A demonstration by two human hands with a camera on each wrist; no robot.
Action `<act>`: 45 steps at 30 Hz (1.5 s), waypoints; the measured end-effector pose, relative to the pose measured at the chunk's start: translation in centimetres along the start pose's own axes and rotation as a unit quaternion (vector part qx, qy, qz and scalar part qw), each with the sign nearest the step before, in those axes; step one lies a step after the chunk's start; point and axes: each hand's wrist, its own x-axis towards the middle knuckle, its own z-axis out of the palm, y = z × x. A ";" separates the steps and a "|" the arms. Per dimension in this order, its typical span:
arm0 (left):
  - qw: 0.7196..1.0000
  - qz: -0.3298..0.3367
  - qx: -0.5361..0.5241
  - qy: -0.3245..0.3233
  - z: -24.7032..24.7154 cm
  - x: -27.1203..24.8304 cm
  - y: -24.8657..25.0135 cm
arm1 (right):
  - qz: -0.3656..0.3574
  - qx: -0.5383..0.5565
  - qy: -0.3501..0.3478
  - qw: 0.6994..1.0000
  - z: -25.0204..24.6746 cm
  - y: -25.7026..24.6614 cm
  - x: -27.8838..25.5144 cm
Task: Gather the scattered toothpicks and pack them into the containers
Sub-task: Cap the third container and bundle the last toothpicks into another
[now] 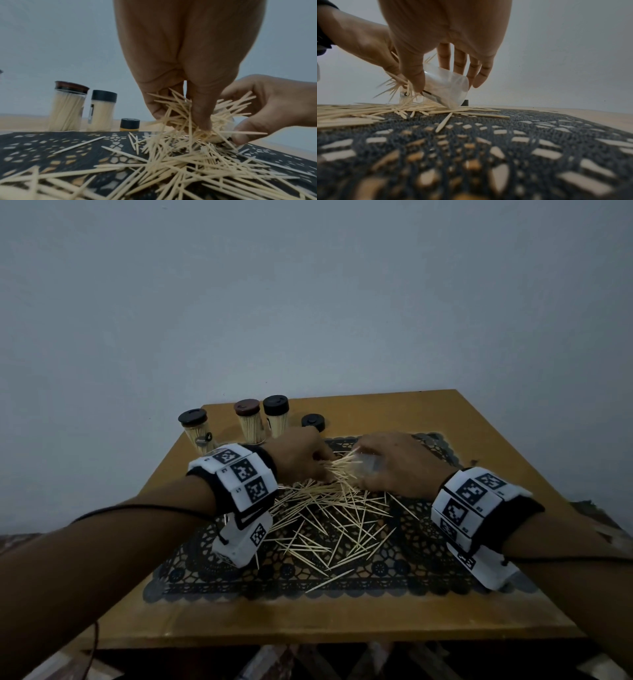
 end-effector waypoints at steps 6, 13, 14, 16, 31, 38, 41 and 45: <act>0.992 0.005 -0.048 0.117 1.0 1.1 0.6 | 0.009 0.026 0.009 1.000 -0.2 -0.1 -0.1; 0.975 -0.008 -0.140 0.172 1.5 0.3 0.6 | 0.038 0.041 0.023 0.998 -0.1 0.0 0.0; 0.974 -0.006 -0.141 0.180 1.5 0.2 0.7 | 0.038 0.046 0.025 0.998 -0.1 0.0 0.0; 0.974 -0.002 -0.131 0.187 1.5 0.0 0.7 | 0.035 0.054 0.026 0.998 -0.2 0.0 -0.1; 0.971 -0.005 -0.117 0.210 2.1 0.4 0.9 | 0.023 0.058 0.020 0.998 -0.1 -0.1 -0.1; 0.970 0.013 -0.083 0.228 1.8 0.5 1.3 | 0.021 0.057 0.022 0.998 -0.1 -0.1 -0.2; 0.976 0.017 -0.076 0.203 1.7 0.4 1.0 | 0.024 0.061 0.024 0.998 -0.1 -0.2 -0.2; 0.980 0.033 -0.061 0.186 1.6 0.0 1.0 | 0.018 0.056 0.025 0.998 -0.1 -0.2 -0.2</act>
